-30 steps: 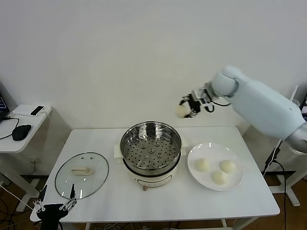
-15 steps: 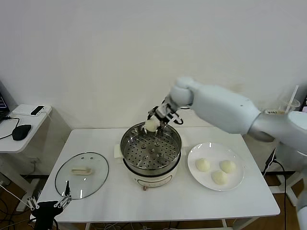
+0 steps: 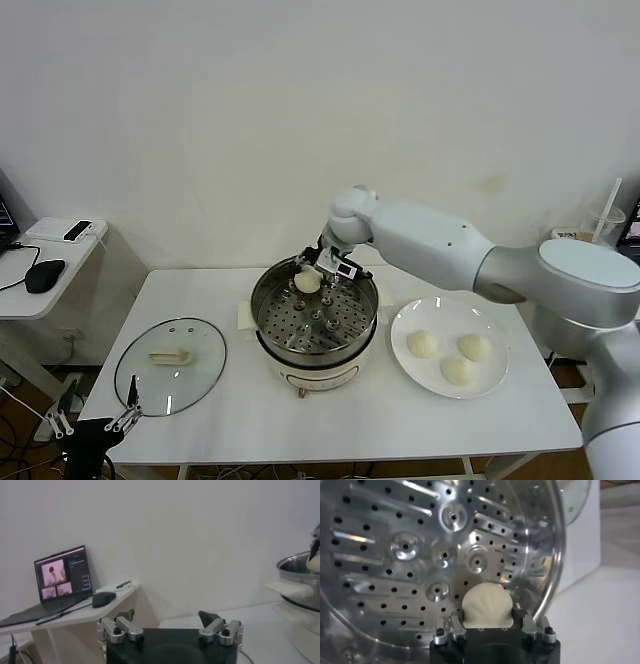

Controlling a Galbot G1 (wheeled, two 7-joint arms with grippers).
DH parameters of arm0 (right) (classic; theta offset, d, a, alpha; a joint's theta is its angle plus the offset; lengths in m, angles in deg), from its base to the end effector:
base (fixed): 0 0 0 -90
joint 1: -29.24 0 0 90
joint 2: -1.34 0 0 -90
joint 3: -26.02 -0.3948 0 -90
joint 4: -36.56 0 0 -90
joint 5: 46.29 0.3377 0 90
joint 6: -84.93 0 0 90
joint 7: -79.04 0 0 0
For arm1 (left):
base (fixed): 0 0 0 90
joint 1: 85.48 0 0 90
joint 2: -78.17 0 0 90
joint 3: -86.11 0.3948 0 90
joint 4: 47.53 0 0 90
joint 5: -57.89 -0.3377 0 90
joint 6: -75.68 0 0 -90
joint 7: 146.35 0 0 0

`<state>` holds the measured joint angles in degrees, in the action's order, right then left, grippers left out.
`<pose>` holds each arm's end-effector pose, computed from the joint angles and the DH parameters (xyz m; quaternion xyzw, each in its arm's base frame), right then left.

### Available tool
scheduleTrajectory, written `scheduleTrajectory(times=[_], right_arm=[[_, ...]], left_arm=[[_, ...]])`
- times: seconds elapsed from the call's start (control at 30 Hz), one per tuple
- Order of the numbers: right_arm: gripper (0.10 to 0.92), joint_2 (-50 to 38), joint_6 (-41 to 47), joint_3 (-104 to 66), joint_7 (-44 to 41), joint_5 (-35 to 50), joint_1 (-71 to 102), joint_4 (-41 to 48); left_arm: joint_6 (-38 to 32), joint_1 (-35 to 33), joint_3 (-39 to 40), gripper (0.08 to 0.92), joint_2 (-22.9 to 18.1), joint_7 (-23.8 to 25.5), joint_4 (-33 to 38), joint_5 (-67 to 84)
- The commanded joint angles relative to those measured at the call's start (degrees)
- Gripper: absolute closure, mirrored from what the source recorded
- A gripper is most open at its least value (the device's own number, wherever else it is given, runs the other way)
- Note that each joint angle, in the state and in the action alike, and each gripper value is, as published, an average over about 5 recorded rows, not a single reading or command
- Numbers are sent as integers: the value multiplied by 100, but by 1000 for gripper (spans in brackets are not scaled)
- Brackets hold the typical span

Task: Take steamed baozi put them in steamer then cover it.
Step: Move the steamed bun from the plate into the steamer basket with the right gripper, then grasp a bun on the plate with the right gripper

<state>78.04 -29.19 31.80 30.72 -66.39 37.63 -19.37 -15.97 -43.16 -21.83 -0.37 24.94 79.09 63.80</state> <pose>0.6215 0.1365 -0.1201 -0.5901 0.2349 -0.7716 0.0339 0.0458 0.1202 -0.3071 0.1260 -0.9819 -0.1316 0.0525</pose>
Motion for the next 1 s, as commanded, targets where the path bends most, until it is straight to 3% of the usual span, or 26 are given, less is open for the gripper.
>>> scheduleTrajectory(times=[0.03,0.27,0.47,0.57,0.7,1.0], right_arm=[[416,226,-523,67,266,-739,116,440],[405,260,-506,54,320,-661,158,466],[274,141,-315,67,133,-111,-3,258],[218,-120,228,112,-310,665,-268,-204],[204,-726,1384,122,-965,1578,-799,-1181],[203,-2551,3414,-296,-1441,2131,-1223,-2506]], left_arm=[[2,0,-18,177,8,1,-10,7],[13,19,-22,177,15,-1,-7,9],[21,14,-24,177,14,-3,6,9],[22,-6,-35,177,17,-2,37,9],[35,-47,-69,177,37,8,125,51],[152,-33,-83,177,192,53,273,152]])
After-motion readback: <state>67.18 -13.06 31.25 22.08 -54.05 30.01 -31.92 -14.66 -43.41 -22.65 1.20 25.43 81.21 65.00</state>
